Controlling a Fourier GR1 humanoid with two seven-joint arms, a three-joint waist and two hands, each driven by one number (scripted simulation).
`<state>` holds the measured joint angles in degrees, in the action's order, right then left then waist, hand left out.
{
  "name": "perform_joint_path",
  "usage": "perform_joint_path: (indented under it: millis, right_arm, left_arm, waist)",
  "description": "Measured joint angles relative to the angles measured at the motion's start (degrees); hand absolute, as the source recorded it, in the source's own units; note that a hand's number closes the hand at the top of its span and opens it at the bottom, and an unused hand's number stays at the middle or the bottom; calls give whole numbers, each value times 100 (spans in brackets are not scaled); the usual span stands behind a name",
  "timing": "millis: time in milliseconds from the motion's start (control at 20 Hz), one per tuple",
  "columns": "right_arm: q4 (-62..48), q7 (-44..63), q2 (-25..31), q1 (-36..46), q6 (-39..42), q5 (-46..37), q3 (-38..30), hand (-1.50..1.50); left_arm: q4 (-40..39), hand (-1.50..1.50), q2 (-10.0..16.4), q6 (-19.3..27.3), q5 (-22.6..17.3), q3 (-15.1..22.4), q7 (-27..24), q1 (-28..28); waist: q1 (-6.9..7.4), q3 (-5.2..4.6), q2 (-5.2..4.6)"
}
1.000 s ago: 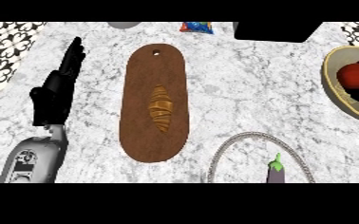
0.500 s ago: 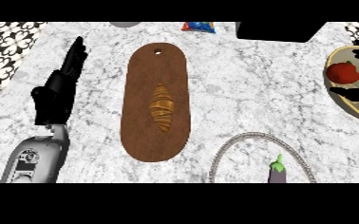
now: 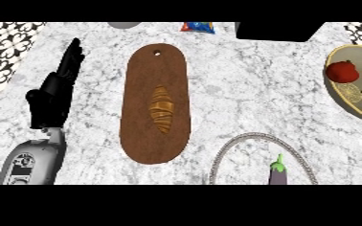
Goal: Pick the bell pepper from the placemat and place it in the bowl
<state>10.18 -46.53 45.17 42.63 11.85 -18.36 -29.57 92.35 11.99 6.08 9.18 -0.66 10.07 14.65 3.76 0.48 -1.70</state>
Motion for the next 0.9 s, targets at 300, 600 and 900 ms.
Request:
perform_joint_path:
  millis: [300, 600, 900]
  right_arm:
    - [-184, -71, 591, -321, 911, 254, -233, -150]
    - [-115, -54, 855, -751, 1350, 390, -296, -150]
    - [112, -119, 918, -1149, 1552, 438, -221, -150]
  left_arm:
    - [-112, 0, 2, 21, -12, -81, -64, -22]
    - [-57, 0, 12, 46, -16, -133, -34, -74]
    - [-24, 0, -7, 104, 49, -126, 10, -102]
  waist:
    - [-128, 3, 19]
    - [-186, 14, 45]
    - [-250, 17, 72]
